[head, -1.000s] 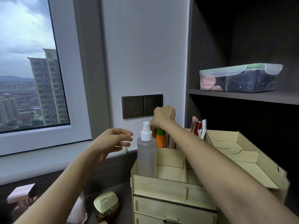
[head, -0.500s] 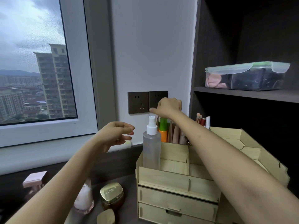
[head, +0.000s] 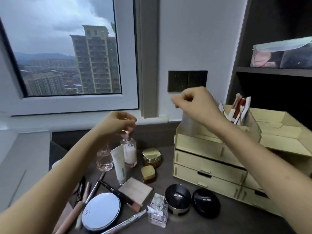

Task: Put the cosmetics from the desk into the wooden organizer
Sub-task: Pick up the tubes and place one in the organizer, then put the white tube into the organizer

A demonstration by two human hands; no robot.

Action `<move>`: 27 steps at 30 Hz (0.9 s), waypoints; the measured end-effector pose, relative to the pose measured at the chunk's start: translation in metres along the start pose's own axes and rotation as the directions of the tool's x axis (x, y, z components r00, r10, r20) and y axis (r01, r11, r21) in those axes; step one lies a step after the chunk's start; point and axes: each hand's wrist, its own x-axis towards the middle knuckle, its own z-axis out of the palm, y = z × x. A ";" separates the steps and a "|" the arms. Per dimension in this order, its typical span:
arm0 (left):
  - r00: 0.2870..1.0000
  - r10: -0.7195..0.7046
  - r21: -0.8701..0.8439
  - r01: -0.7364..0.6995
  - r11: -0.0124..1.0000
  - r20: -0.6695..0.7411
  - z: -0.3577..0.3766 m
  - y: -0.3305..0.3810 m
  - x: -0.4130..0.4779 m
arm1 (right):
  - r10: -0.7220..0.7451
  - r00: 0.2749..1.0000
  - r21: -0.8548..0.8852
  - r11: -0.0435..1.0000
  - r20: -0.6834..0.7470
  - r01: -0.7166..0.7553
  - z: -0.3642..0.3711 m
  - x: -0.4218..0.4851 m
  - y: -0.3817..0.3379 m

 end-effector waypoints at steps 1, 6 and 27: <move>1.000 -0.012 -0.004 0.012 1.000 -0.020 -0.004 -0.007 -0.010 | 0.004 0.993 -0.002 1.000 0.115 -0.004 0.012 -0.014 -0.003; 0.994 -0.005 0.084 0.014 0.996 -0.108 -0.026 -0.041 -0.055 | 0.050 0.860 -0.078 0.997 0.508 -0.012 0.074 -0.062 0.007; 0.898 -0.041 0.314 0.196 0.929 -0.439 -0.105 -0.080 -0.115 | -0.066 0.932 -0.050 0.995 0.356 0.090 0.164 -0.043 -0.021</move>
